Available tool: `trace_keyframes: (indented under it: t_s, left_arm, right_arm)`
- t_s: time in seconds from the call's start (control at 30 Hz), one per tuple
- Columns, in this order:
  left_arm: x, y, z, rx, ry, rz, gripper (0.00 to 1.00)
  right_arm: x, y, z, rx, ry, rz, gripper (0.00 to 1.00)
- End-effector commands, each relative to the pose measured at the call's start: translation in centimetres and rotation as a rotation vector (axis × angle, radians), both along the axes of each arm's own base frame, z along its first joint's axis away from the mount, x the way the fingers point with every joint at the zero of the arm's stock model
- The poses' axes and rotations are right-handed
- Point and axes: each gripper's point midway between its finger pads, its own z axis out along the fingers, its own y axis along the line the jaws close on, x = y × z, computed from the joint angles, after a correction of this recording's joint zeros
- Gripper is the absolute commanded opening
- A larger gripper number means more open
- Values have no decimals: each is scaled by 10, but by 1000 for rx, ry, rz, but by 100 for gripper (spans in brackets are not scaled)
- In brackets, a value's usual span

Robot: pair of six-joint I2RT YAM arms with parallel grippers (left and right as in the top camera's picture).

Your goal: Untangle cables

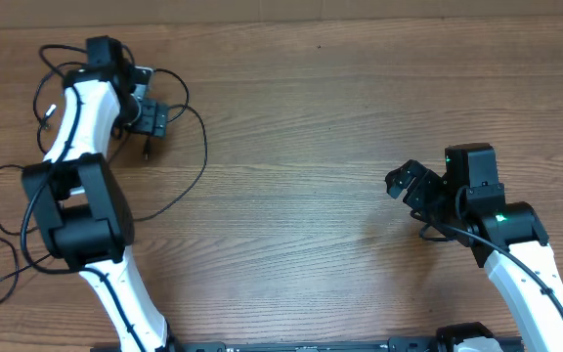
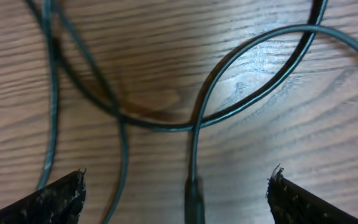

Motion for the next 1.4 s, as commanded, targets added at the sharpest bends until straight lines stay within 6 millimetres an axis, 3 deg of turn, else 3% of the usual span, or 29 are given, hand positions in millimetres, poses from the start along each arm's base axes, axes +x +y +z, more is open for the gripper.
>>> trace_keyframes:
  t_s: [0.0,0.13,0.27,0.37,0.43,0.53,0.63,0.7,0.83,0.97,1.1,1.23,1.37]
  left_arm:
    - [-3,6,-21,26,44,1,93]
    - [-6,9,-38,21,76,8,100]
    - [-7,10,-49,9,87,40,100]
    - [-9,10,-59,4,105,44,91]
    - [-11,9,-64,1,120,46,78]
    - [-16,9,-69,-2,141,46,45]
    - [-19,8,-70,-4,155,48,30]
    - [-22,8,-71,-2,168,50,6]
    - [-28,18,-63,58,193,65,4]
    - [-25,22,-35,80,162,72,4]
    - [-12,25,21,86,33,137,4]
    - [-9,26,99,79,-143,212,4]
    - [-25,23,172,84,-286,230,4]
  right_arm:
    - [5,2,9,6,-27,10,100]
    - [5,2,9,6,-27,10,100]
    - [5,2,9,6,-27,10,100]
    - [5,2,9,6,-27,10,100]
    - [5,2,9,6,-27,10,100]
    - [5,2,9,6,-27,10,100]
    - [5,2,9,6,-27,10,100]
    - [5,2,9,6,-27,10,100]
    - [5,2,9,6,-27,10,100]
    - [5,2,9,6,-27,10,100]
    - [5,2,9,6,-27,10,100]
    - [5,2,9,6,-27,10,100]
    - [5,2,9,6,-27,10,100]
